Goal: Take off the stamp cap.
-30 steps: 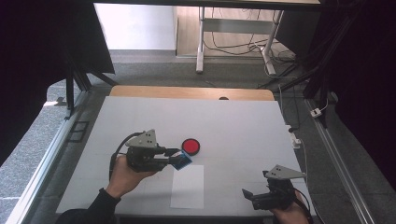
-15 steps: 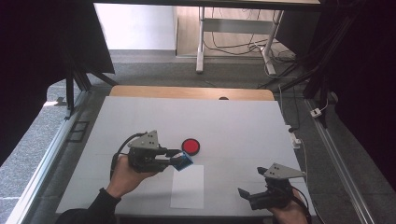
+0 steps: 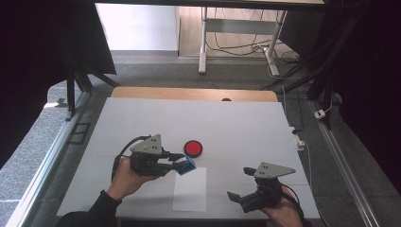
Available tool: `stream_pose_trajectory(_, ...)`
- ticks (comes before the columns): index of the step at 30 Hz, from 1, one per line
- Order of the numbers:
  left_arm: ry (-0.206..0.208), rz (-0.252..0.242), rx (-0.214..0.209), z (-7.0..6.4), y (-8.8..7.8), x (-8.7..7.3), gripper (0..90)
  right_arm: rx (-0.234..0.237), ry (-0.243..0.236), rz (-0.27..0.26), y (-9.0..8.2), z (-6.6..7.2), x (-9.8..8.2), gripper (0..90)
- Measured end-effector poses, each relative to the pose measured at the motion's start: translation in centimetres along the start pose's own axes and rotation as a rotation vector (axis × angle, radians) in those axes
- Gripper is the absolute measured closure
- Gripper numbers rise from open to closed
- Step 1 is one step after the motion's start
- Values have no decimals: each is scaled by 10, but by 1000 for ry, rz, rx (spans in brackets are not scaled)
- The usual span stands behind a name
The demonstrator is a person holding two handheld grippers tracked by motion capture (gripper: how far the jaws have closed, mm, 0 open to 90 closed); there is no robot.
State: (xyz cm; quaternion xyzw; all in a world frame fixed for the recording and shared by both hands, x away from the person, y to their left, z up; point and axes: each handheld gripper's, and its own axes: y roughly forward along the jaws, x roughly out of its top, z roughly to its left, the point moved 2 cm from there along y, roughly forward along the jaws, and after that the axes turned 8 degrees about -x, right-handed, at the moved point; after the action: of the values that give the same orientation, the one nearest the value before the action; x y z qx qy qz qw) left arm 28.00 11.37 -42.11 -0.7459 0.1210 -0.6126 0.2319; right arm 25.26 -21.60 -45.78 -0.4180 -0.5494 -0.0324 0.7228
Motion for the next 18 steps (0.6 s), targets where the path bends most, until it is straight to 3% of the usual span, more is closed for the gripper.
stream_pose_trajectory(6,-13,-1,-33,0,0,0,701,123,-23,51,17,10,6,0)
stream_pose_trajectory(18,-24,-9,-100,1,1,-1,702,195,-108,71,45,25,26,0)
